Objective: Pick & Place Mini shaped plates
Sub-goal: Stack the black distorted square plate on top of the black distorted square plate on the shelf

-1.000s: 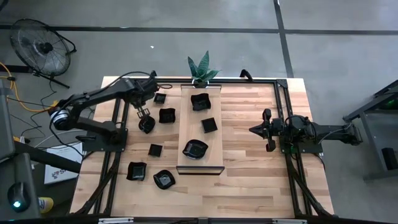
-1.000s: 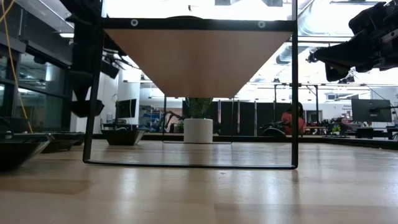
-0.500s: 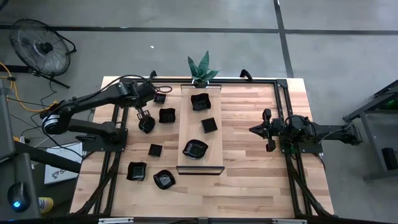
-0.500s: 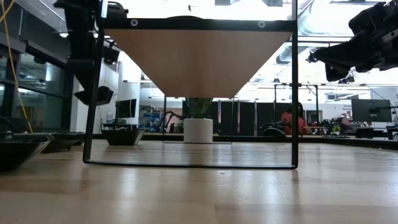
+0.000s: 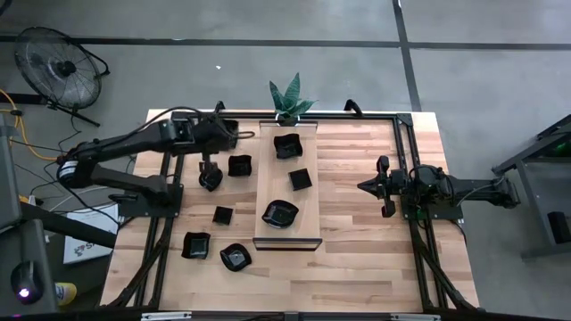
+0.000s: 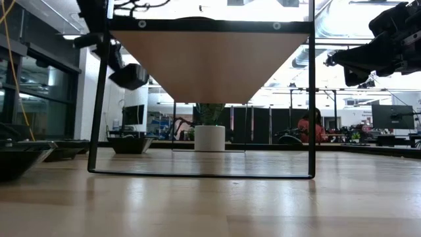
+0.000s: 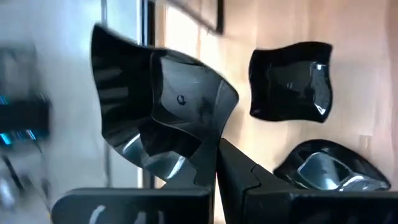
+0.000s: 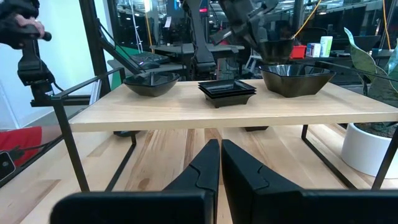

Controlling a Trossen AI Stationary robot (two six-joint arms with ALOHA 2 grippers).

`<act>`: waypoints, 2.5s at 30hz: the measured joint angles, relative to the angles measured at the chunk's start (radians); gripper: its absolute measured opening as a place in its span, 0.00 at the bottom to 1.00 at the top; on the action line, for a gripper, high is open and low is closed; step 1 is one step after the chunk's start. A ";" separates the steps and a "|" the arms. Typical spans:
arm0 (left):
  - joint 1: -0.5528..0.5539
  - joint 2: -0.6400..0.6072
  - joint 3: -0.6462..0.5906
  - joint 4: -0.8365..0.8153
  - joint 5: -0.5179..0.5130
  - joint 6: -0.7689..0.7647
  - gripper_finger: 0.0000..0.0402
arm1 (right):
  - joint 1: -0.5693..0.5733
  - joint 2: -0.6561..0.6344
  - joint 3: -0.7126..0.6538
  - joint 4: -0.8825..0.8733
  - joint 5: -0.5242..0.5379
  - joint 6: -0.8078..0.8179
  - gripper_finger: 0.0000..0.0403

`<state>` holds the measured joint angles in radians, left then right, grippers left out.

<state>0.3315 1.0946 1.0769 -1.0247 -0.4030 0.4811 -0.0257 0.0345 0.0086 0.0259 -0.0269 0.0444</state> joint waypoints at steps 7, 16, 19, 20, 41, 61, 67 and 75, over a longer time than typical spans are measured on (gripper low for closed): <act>-0.078 0.000 0.005 0.115 0.026 0.310 0.00 | 0.000 0.000 0.000 0.000 0.000 0.000 0.03; -0.098 0.000 0.005 0.290 0.108 0.582 0.00 | 0.000 0.000 0.000 0.000 0.000 0.000 0.03; -0.098 0.001 0.005 0.339 0.135 0.673 0.00 | 0.000 0.000 0.000 0.000 0.000 0.000 0.03; -0.096 0.004 0.005 0.354 0.138 0.700 0.00 | 0.000 0.000 0.000 0.000 0.000 0.000 0.03; -0.096 0.205 0.110 0.518 0.217 0.876 0.00 | 0.000 0.000 0.000 0.000 0.000 0.000 0.03; -0.096 0.443 0.294 0.372 0.117 0.925 0.00 | 0.000 0.000 0.000 0.000 0.000 0.000 0.03; -0.096 0.443 0.294 0.368 0.120 0.920 0.00 | 0.000 0.000 0.000 0.000 0.000 0.000 0.03; -0.096 0.443 0.294 0.374 0.158 0.936 0.00 | 0.000 0.000 0.000 0.000 0.000 0.000 0.03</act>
<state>0.2356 1.5375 1.3708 -0.6511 -0.2449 1.4175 -0.0257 0.0341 0.0086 0.0257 -0.0266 0.0444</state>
